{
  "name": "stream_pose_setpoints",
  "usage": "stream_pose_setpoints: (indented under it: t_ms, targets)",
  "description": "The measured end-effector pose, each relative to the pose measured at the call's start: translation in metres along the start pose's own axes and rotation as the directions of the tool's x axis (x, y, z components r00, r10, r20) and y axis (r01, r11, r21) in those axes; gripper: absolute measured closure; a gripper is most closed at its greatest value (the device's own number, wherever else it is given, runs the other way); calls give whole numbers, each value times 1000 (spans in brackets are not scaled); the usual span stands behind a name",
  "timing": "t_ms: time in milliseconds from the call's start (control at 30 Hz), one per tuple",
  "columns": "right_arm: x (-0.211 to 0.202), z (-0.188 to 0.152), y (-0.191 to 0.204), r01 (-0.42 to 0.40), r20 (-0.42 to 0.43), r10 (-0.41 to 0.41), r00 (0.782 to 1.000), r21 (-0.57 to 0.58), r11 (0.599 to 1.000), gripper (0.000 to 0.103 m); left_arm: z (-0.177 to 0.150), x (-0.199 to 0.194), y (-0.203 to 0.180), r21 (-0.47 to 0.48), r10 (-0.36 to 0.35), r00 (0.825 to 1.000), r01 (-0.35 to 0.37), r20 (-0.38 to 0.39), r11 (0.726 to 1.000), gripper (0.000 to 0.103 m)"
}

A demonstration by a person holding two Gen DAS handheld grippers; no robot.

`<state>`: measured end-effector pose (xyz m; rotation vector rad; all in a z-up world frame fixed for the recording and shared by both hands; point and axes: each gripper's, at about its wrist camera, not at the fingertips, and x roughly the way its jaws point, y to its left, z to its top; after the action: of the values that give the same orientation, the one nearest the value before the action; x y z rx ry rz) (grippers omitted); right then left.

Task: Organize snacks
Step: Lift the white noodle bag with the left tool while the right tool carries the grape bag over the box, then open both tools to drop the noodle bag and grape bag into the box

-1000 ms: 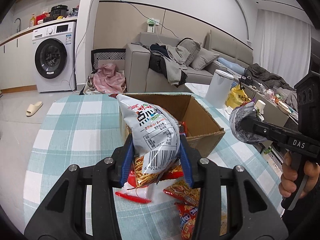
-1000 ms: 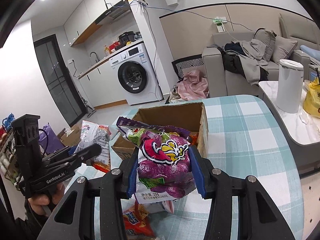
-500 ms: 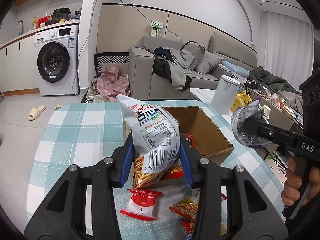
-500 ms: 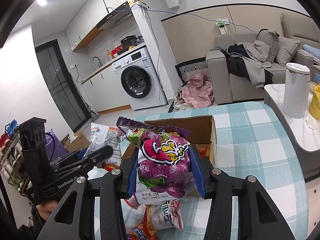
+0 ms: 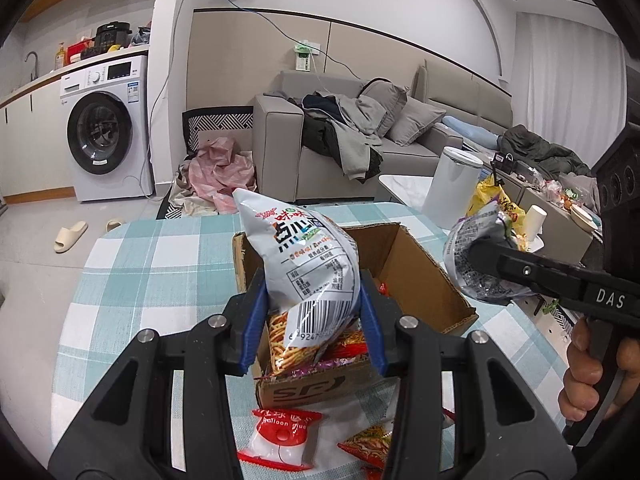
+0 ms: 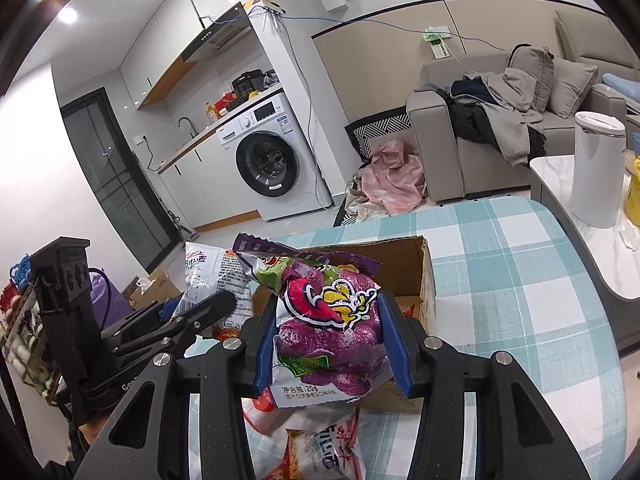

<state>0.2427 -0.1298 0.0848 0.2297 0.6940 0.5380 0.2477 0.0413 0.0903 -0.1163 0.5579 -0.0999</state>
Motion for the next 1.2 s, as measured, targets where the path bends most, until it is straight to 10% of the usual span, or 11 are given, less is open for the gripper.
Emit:
stream_pose_setpoints:
  t_ms: [1067, 1200]
  targets:
    - [72, -2, -26, 20, -125, -12, 992, 61, 998, 54, -27, 106, 9, 51, 33, 990, -27, -139, 998, 63]
    - [69, -1, -27, 21, -121, -14, 993, 52, 998, 49, -26, 100, 7, 45, 17, 988, -10, -152, 999, 40]
